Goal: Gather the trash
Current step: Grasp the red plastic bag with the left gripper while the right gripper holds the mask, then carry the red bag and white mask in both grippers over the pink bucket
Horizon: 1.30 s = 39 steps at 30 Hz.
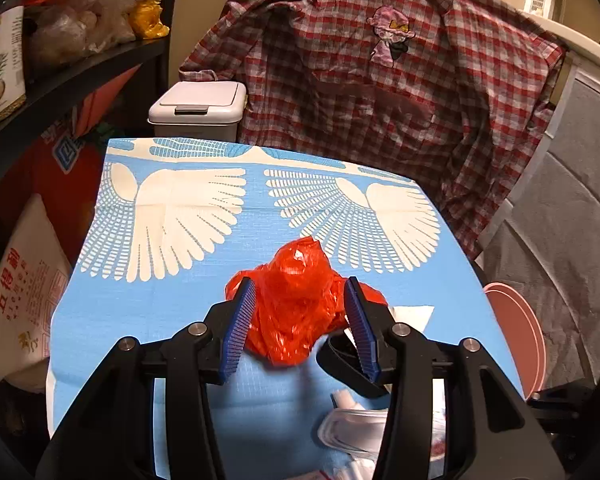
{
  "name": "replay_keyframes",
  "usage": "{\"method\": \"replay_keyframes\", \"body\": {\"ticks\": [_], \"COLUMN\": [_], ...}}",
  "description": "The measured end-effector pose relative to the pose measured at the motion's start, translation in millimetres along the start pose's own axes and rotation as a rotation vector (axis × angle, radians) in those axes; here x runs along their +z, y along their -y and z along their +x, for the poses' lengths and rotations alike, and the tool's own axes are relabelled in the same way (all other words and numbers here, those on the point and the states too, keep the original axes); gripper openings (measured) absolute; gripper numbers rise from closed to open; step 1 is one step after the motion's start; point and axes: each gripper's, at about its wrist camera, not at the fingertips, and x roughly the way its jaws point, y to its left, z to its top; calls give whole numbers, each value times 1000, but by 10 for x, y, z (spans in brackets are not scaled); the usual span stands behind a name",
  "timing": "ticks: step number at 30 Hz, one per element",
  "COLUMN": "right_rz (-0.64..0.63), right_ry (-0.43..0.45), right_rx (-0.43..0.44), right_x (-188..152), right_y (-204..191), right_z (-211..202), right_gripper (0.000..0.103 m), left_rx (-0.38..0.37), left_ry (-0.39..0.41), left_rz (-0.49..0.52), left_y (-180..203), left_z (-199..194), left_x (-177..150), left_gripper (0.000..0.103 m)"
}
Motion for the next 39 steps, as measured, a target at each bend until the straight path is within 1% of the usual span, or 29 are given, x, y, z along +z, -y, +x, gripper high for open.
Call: {"method": "replay_keyframes", "body": {"ticks": [2,4,6,8,15,24,33,39], "right_rz": [3,5,4,3,-1,9,49,77], "right_ry": [10,21,35,48,90,144,193,226], "right_rx": [1,3,7,10,5,-24,-63,-76], "right_x": [18,37,55,59,104,70,0,-44], "right_y": [11,16,12,2,-62,-186,-164,-104], "right_z": [-46,-93,-153,-206,-408,-729,-1005,-1199], "right_gripper": [5,5,5,5,5,5,5,5], "left_rx": [16,10,8,10,23,33,79,97], "left_ry": [-19,-27,-27,-21,30,63,108,134], "left_rz": [-1,4,11,5,3,-59,-83,-103], "left_y": [3,-2,4,2,15,-65,17,66], "left_z": [67,104,85,40,-309,-751,-1182,-1385], "left_x": [2,-5,0,13,32,-83,-165,-204], "left_gripper": [46,34,26,21,20,20,20,20]}}
